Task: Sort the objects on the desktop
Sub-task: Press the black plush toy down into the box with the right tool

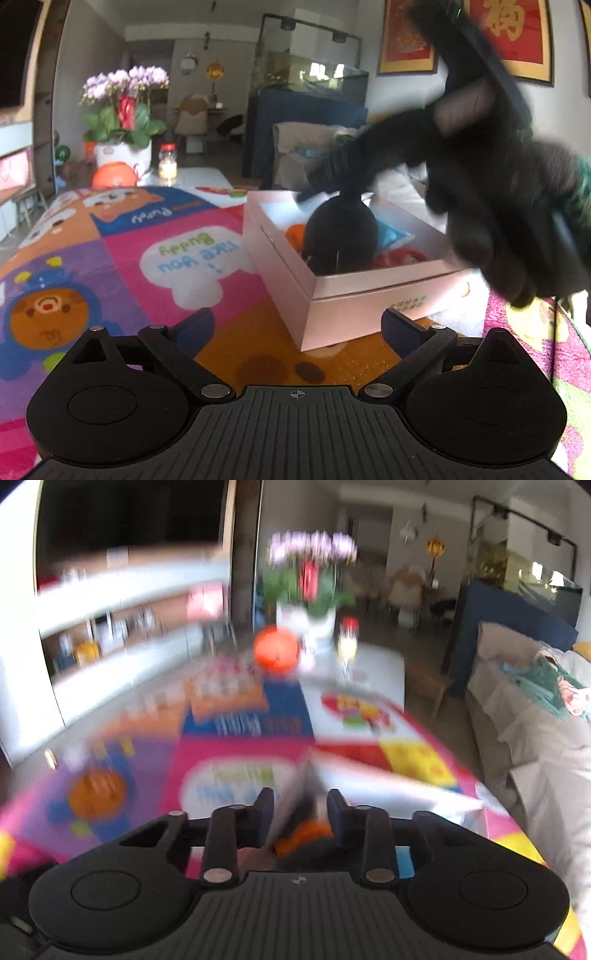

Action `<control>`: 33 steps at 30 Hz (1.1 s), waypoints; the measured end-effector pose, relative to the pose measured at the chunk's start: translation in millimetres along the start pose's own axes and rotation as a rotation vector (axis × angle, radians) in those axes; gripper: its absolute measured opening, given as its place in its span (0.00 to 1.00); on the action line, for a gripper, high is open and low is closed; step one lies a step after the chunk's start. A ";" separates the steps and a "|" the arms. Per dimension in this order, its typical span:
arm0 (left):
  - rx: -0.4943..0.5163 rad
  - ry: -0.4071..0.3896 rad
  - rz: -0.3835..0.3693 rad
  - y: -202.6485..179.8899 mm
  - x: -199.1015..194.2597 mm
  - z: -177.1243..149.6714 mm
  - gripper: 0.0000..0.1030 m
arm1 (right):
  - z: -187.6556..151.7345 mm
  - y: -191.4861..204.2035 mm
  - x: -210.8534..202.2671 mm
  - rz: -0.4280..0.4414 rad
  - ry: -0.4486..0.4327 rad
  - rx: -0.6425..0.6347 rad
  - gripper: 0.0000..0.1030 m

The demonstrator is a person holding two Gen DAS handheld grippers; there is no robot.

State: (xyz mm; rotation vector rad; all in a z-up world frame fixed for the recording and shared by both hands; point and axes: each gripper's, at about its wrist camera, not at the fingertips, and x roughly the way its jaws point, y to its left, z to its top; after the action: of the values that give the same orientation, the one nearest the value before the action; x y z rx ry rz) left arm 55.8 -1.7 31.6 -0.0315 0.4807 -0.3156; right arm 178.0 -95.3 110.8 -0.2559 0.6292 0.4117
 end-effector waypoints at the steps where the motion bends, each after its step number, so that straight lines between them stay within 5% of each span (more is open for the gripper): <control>1: -0.001 -0.006 0.003 0.6 -1.3 0.1 0.97 | -5.1 -0.8 5.9 -0.029 0.028 -0.006 0.27; 12: -0.044 0.003 0.001 5.5 1.8 1.3 0.97 | -38.3 -38.5 -36.5 -0.015 0.035 0.110 0.33; 16: -0.050 -0.001 0.010 5.5 0.2 1.0 0.98 | -35.2 -35.9 -18.5 0.026 0.101 0.160 0.66; 20: -0.058 -0.002 0.006 6.8 0.2 0.6 0.98 | -42.6 -36.0 15.4 0.091 0.211 0.227 0.60; 26: -0.061 0.024 0.008 8.6 4.8 -3.8 0.98 | -35.9 -54.1 44.5 0.075 0.173 0.343 0.58; 31: -0.063 0.030 -0.002 9.9 6.8 -6.1 0.98 | -37.6 -58.2 30.7 -0.037 0.122 0.300 0.57; 33: -0.064 0.033 -0.011 8.9 7.8 -6.9 0.98 | -44.5 -69.0 28.8 0.067 0.140 0.396 0.57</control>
State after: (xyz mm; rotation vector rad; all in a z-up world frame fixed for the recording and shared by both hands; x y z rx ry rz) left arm 61.8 4.7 21.1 -0.0911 0.5238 -0.3116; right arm 206.9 -163.8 65.8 0.1151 0.8431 0.3269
